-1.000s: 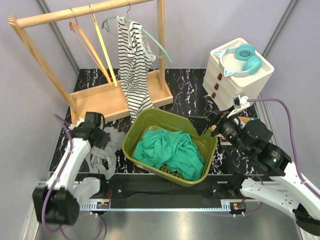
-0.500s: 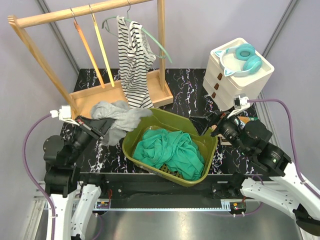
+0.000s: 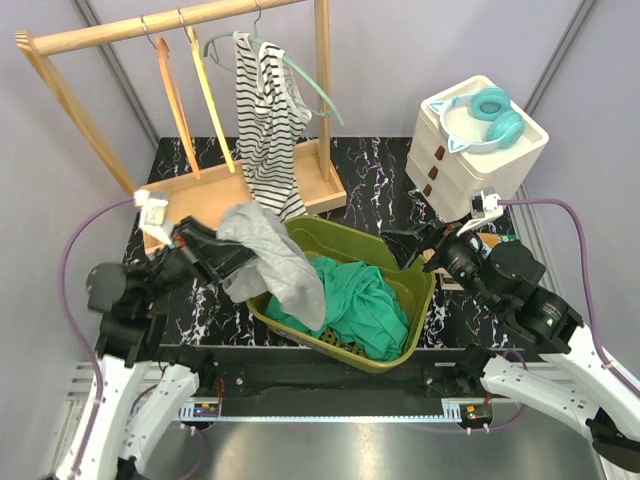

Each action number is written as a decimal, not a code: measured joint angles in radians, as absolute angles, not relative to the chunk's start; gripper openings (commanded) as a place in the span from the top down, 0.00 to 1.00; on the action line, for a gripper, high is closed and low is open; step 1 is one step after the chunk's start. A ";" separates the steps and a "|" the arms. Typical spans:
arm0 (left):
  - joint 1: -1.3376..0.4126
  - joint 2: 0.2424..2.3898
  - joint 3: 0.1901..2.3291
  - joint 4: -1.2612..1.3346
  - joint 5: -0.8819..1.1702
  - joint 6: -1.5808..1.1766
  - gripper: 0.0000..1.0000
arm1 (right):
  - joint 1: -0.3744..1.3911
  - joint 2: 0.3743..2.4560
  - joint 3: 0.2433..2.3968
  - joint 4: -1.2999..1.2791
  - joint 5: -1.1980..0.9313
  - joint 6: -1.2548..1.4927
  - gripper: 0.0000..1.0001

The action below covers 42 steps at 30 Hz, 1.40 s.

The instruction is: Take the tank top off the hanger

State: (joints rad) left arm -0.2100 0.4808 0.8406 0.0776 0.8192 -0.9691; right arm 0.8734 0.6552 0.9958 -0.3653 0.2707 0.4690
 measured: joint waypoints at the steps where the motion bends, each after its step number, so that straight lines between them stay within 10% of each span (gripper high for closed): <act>1: -0.266 0.509 0.845 0.085 0.810 -0.960 1.00 | 0.873 0.657 0.996 -0.365 0.273 0.469 0.00; 14: -0.847 0.946 1.079 -0.120 0.442 -0.637 0.99 | 0.873 0.612 0.994 -0.403 0.339 0.469 0.00; 21: -0.848 0.967 1.075 -0.265 0.227 -0.564 0.19 | 0.873 0.576 0.994 -0.454 0.377 0.468 0.00; 23: -0.848 0.942 1.059 -0.328 0.160 -0.550 0.10 | 0.873 0.579 0.994 -0.465 0.383 0.466 0.00; 42: -0.848 0.612 0.842 -0.524 -0.015 -0.536 0.11 | 0.873 1.175 1.319 -0.411 0.384 0.205 0.00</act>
State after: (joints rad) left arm -0.8478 0.6121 0.8417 -0.5243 -0.0151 -0.5362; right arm 0.8726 1.1751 1.3190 -0.4107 0.3836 0.2047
